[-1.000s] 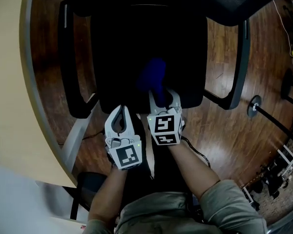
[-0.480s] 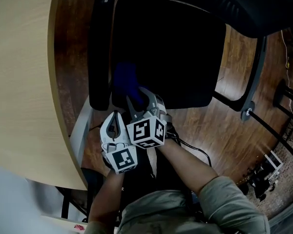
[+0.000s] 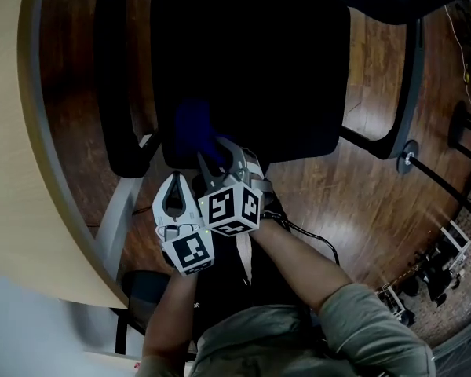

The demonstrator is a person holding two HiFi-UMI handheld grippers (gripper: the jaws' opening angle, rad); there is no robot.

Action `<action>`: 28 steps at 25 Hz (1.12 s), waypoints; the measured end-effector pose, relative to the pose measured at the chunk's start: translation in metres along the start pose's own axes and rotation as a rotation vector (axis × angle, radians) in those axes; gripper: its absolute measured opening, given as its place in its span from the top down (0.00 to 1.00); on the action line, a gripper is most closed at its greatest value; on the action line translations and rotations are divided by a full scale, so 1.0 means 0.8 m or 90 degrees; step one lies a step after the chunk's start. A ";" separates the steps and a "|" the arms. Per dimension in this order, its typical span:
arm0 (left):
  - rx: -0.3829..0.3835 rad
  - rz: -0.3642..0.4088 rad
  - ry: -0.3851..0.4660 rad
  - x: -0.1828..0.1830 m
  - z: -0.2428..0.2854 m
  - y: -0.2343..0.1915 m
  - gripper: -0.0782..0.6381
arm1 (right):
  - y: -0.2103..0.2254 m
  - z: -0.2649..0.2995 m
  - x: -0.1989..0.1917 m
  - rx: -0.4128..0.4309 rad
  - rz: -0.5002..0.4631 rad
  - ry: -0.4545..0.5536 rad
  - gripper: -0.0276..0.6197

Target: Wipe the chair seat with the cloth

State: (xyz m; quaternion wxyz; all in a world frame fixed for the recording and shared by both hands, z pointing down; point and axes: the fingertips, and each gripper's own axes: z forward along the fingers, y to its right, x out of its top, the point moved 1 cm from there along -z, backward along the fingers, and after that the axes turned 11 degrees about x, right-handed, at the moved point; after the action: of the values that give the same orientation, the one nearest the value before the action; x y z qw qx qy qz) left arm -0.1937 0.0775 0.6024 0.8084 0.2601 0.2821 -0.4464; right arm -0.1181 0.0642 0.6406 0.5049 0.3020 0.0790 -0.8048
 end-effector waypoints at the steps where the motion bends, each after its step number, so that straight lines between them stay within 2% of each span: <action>1: -0.010 0.006 0.006 0.007 -0.001 0.011 0.88 | 0.009 -0.009 -0.006 -0.010 0.008 0.002 0.78; 11: -0.132 0.087 0.054 0.080 -0.019 0.168 0.88 | 0.113 -0.127 -0.097 -0.125 0.127 0.010 0.78; 17: -0.199 0.137 0.074 0.093 -0.040 0.252 0.88 | 0.164 -0.192 -0.171 -0.195 0.222 0.018 0.78; 23: -0.228 0.180 0.064 0.082 -0.050 0.307 0.88 | 0.196 -0.234 -0.242 -0.240 0.317 0.032 0.78; 28: -0.231 0.194 0.058 0.077 -0.063 0.341 0.88 | 0.206 -0.249 -0.284 -0.240 0.362 0.037 0.78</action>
State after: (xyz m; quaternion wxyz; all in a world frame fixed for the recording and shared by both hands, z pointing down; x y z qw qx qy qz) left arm 0.0592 0.2032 0.5702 0.8864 0.1703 0.3513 -0.2488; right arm 0.1746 0.2454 0.6379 0.7535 0.2361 0.1534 -0.5941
